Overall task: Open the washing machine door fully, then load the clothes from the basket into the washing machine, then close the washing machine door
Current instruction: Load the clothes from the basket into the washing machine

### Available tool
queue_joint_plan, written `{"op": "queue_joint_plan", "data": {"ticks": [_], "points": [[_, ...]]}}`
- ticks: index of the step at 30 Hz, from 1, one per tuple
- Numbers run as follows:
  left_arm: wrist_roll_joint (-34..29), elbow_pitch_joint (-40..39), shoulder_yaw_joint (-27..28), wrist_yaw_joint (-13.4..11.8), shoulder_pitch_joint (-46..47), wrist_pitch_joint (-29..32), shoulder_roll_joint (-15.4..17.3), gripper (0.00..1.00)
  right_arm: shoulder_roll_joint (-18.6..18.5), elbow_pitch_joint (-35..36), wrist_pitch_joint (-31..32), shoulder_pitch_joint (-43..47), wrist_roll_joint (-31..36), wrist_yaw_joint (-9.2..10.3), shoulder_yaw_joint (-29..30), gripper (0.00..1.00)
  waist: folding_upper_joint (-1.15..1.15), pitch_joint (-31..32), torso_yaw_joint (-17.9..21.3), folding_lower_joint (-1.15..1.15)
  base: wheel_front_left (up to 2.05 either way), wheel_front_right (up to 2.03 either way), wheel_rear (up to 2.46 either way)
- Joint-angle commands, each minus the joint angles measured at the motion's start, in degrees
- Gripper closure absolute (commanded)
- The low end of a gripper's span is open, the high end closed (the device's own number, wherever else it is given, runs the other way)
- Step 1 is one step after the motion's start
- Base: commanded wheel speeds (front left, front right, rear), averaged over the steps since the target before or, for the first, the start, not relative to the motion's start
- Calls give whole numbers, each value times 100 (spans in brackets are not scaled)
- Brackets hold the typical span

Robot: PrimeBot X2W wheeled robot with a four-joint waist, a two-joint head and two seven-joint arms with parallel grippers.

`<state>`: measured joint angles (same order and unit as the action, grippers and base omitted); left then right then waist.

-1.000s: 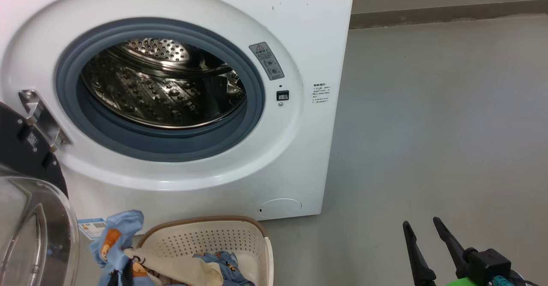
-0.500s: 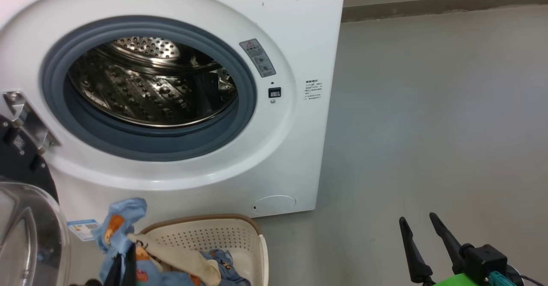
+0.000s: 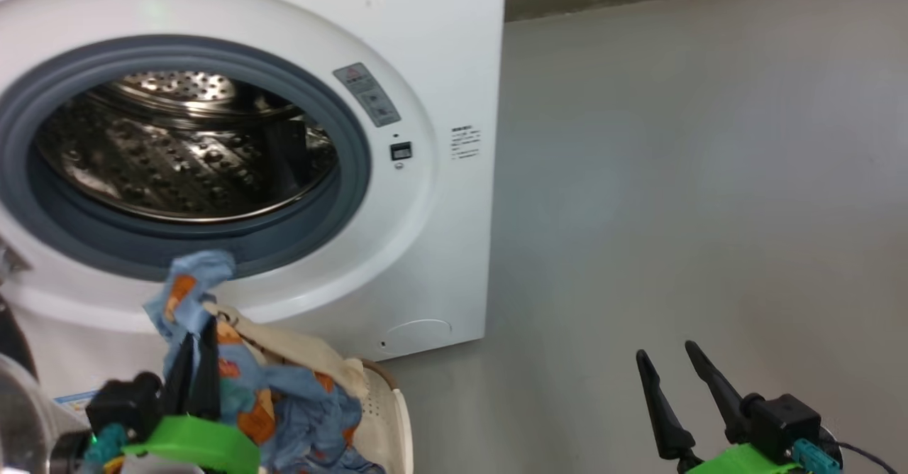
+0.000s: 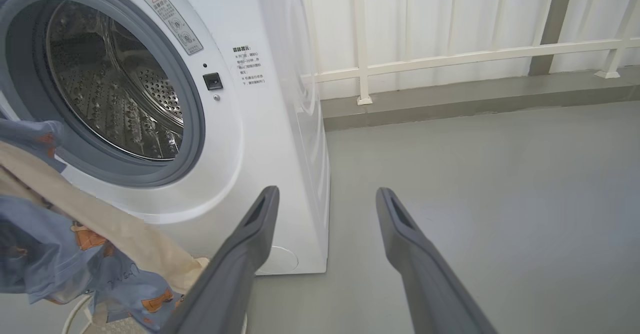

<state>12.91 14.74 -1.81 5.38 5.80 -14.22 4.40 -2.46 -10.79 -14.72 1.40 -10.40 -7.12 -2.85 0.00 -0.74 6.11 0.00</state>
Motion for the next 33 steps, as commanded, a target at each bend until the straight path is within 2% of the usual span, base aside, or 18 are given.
{"op": "queue_joint_plan", "data": {"ticks": [1,10,16,23,33], "points": [[52,-58,271,2,442,-78,123,100,-43,190,-28,-284,-77,-36,-178,0,0,-160,269,0,0,0,0],[270,487,739,41,1437,-78,464,100,-43,397,-28,-483,-281,-36,-430,0,0,-648,940,0,0,0,0],[404,869,1112,101,2074,-78,810,100,-43,584,-28,-659,-408,-36,-640,0,0,-1170,1292,0,0,0,0],[512,1333,1393,156,2736,-78,1146,100,-43,778,-28,-816,-555,-36,-802,0,0,-1812,1466,0,0,0,0],[598,2040,1491,203,3691,-78,1654,100,-42,1024,-28,-1092,-669,-36,-1015,0,0,-2678,1605,0,0,0,0]]}}
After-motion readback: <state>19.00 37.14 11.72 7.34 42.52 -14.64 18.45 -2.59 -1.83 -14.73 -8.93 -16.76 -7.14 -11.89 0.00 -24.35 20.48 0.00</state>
